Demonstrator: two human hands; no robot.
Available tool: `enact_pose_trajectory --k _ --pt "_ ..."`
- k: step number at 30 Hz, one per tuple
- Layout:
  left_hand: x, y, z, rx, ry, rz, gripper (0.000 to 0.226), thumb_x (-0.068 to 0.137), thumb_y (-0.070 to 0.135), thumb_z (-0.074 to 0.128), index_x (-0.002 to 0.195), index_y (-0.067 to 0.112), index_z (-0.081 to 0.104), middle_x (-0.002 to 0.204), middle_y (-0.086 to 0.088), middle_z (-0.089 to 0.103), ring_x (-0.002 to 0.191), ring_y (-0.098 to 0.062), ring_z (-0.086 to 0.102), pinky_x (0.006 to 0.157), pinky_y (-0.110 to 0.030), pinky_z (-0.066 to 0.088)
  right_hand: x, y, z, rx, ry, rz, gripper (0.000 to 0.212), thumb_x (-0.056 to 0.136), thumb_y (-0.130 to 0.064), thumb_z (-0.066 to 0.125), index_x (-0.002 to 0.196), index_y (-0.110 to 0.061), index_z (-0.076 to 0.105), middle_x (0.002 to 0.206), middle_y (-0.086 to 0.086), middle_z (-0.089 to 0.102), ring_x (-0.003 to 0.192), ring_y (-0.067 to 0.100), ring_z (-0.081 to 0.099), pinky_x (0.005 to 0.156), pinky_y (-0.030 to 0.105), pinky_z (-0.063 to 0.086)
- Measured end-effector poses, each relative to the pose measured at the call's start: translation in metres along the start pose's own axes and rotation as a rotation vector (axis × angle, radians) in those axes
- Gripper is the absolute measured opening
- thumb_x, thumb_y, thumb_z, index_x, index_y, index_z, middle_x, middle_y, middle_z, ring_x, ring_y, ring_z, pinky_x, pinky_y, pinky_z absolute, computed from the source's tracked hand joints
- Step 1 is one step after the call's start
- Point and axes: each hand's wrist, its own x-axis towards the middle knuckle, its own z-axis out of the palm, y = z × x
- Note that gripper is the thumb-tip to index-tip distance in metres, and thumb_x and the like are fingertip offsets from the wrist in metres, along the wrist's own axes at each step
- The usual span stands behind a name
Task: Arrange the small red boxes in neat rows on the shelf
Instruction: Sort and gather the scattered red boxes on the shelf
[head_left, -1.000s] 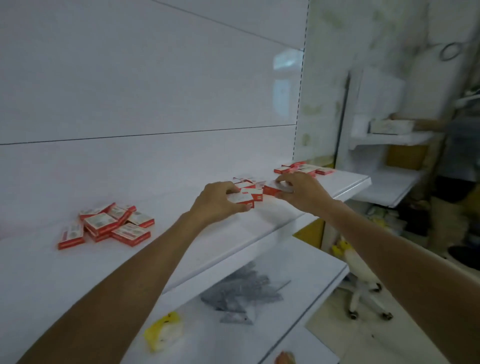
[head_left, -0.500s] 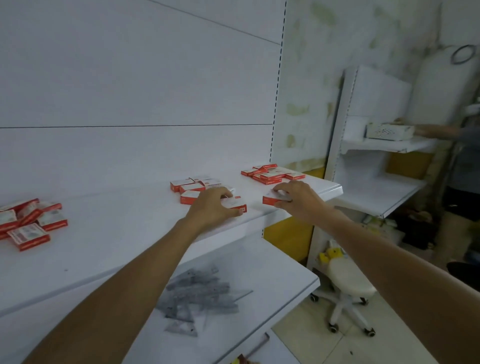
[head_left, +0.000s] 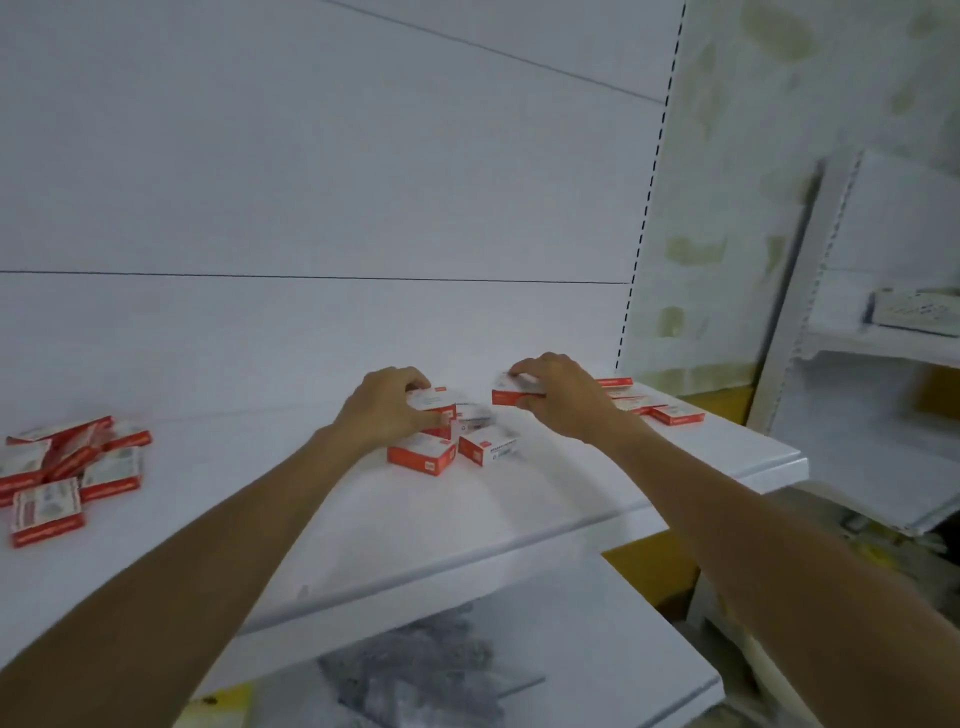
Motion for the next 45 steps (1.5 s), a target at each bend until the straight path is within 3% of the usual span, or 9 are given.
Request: enact_pose_trajectory --k 6,13,18,20,23,26,33,40,45 --pt "0.022 -0.015 0.001 0.034 0.052 -0.058 0.046 0.076 0.037 0.071 0.114 0.015 0.058 0.117 -0.003 0.06 0.1 -0.016 0.055 0.078 -0.025 0.042 0.056 0.003 0.034 0.076 -0.023 -0.095 0.037 0.09 -0.021 0.054 0.126 -0.02 0.051 0.127 0.007 0.051 0.118 0.024 0.044 0.092 0.036 0.039" --pt "0.043 -0.018 0.02 0.048 0.11 -0.149 0.049 0.077 0.036 0.07 0.119 0.018 0.055 0.121 -0.002 0.058 0.095 -0.012 0.052 0.075 -0.023 0.042 0.102 0.008 0.068 0.159 -0.048 -0.229 0.035 0.088 -0.02 0.056 0.122 -0.018 0.054 0.122 0.007 0.054 0.112 0.023 0.048 0.091 0.034 0.041" --pt "0.042 -0.021 0.044 0.135 0.02 -0.204 0.047 0.083 0.035 0.062 0.125 0.02 0.047 0.12 -0.004 0.053 0.087 -0.01 0.053 0.067 -0.017 0.043 0.114 0.011 0.095 0.186 -0.262 -0.249 0.034 0.089 -0.026 0.054 0.121 -0.016 0.054 0.121 0.008 0.057 0.107 0.022 0.054 0.083 0.027 0.041" --pt "0.041 -0.022 0.046 0.132 0.035 -0.215 0.047 0.082 0.036 0.062 0.125 0.021 0.048 0.12 -0.003 0.053 0.088 -0.009 0.052 0.063 -0.014 0.038 0.116 0.014 0.098 0.242 -0.267 -0.257 0.035 0.087 -0.03 0.054 0.119 -0.016 0.055 0.121 0.008 0.058 0.106 0.022 0.055 0.083 0.028 0.042" --pt "0.041 -0.02 0.042 0.143 0.051 -0.22 0.048 0.081 0.038 0.063 0.124 0.023 0.049 0.124 -0.002 0.052 0.097 -0.01 0.05 0.074 -0.019 0.04 0.119 0.016 0.094 0.244 -0.226 -0.288 0.041 0.084 -0.037 0.057 0.122 -0.02 0.054 0.129 0.005 0.053 0.116 0.022 0.049 0.094 0.034 0.04" --pt "0.034 -0.021 0.032 0.166 0.118 -0.236 0.046 0.081 0.038 0.064 0.122 0.023 0.051 0.125 0.0 0.052 0.106 -0.012 0.049 0.081 -0.022 0.037 0.123 0.007 0.088 0.275 -0.152 -0.356 0.042 0.085 -0.03 0.056 0.125 -0.02 0.051 0.134 0.004 0.05 0.124 0.021 0.042 0.101 0.035 0.034" --pt "-0.047 -0.047 -0.027 0.276 0.34 -0.415 0.036 0.084 0.03 0.063 0.117 0.017 0.055 0.12 -0.004 0.055 0.106 -0.016 0.05 0.085 -0.022 0.034 0.111 -0.089 0.083 0.402 -0.069 -0.596 0.037 0.088 -0.021 0.053 0.124 -0.012 0.053 0.122 0.01 0.056 0.117 0.025 0.045 0.097 0.038 0.039" --pt "-0.179 -0.066 -0.111 0.37 0.482 -0.66 0.037 0.084 0.029 0.063 0.118 0.014 0.057 0.122 -0.008 0.058 0.106 -0.02 0.054 0.083 -0.022 0.036 0.05 -0.24 0.09 0.532 -0.161 -0.839 0.042 0.087 -0.02 0.053 0.128 -0.011 0.047 0.125 0.009 0.054 0.119 0.025 0.043 0.098 0.038 0.038" --pt "-0.246 -0.086 -0.152 0.407 0.522 -0.725 0.034 0.085 0.028 0.062 0.116 0.014 0.058 0.12 -0.006 0.058 0.104 -0.019 0.054 0.085 -0.022 0.037 0.007 -0.324 0.097 0.543 -0.212 -0.939 0.043 0.087 -0.02 0.053 0.129 -0.011 0.047 0.127 0.01 0.053 0.118 0.025 0.044 0.097 0.04 0.039"
